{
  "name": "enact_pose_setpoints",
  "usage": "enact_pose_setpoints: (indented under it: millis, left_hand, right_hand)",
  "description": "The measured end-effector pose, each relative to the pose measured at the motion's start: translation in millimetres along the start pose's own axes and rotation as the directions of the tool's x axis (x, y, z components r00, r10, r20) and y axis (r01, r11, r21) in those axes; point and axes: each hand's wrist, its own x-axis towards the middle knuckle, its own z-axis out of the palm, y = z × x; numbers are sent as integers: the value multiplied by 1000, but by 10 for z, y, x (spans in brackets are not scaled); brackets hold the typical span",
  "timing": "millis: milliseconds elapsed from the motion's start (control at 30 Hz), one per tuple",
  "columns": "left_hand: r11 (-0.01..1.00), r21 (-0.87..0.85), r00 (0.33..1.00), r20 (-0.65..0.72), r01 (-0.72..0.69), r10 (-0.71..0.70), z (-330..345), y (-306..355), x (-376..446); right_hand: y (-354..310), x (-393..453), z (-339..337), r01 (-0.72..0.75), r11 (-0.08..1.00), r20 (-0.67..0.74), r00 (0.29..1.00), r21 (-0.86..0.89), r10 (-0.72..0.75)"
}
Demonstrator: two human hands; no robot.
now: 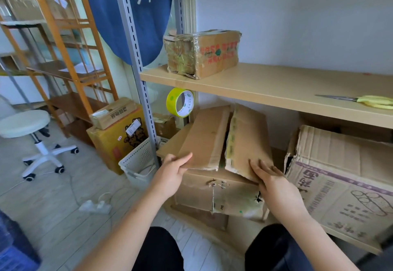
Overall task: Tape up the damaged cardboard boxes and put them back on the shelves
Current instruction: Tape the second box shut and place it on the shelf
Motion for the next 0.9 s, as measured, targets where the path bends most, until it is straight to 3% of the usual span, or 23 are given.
enact_pose_setpoints:
  millis: [67,233,333,400,467,533,567,700,900]
  left_hand:
    - [999,12,999,14,34,-34,50,11,175]
    - [994,46,994,28,101,-102,119,60,526]
    - [960,252,990,38,123,-137,190,211,529]
    - [905,417,991,-63,-84,121,285,397,399]
    - [834,367,881,-72,-412,467,415,672,309]
    - [704,331,753,28,-628,658,602,926,295]
    - [678,326,735,90,-659,672,686,1030,317]
    - [732,311,790,342,-606,508,830,1199,564]
    - [699,383,789,410,-604,456,872,1076,787]
  right_hand:
    - [90,79,-13,31,996,-13,999,81,-30]
    - [241,249,-25,-35,946,-54,997,322,55]
    - [274,274,13,-79,901,8,997,426,83]
    - [322,239,76,-114,820,-39,986,561,163]
    - [371,206,132,-166,704,-80,949,691,303]
    - [384,170,156,-224,632,-42,925,742,378]
    - [371,159,152,-234,617,-28,923,752,384]
    - [368,181,126,-241,604,-4,927,760,375]
    - [346,240,209,-266,550,48,925,791,378]
